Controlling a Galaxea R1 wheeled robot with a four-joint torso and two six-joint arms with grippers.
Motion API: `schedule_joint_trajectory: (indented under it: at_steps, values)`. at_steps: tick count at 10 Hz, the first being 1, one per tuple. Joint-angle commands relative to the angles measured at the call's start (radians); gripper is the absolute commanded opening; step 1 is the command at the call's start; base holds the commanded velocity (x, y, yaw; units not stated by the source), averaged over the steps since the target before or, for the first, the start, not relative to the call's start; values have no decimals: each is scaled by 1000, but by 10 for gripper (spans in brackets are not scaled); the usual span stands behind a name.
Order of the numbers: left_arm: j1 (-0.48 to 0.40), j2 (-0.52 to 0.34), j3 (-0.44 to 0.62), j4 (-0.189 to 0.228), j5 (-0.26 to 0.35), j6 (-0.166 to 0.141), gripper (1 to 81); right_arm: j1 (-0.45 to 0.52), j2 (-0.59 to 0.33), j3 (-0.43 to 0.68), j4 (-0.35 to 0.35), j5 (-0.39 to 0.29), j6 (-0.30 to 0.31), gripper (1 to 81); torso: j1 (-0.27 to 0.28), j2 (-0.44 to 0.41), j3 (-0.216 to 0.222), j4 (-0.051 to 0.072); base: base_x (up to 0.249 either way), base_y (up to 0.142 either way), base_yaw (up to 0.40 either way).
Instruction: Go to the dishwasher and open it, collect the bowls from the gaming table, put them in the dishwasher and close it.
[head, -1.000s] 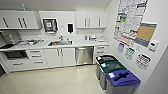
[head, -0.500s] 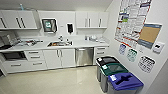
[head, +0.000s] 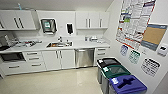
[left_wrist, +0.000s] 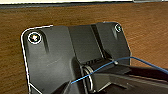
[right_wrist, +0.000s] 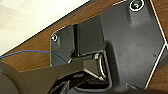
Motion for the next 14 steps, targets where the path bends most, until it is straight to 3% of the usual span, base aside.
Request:
schedule_joint_trajectory:
  at_steps: [1, 14]
  values:
    - [-47, -16, 12, -10, 57, 4, 811, 36, -13, 11, -14, -40, -4, 811, 0, 0, 0, 0, 127, 0, 0]
    - [-49, -18, 12, -12, 57, 2, 811, 37, -6, 15, -15, -41, -4, 811, 0, 0, 0, 0, 122, 0, 0]
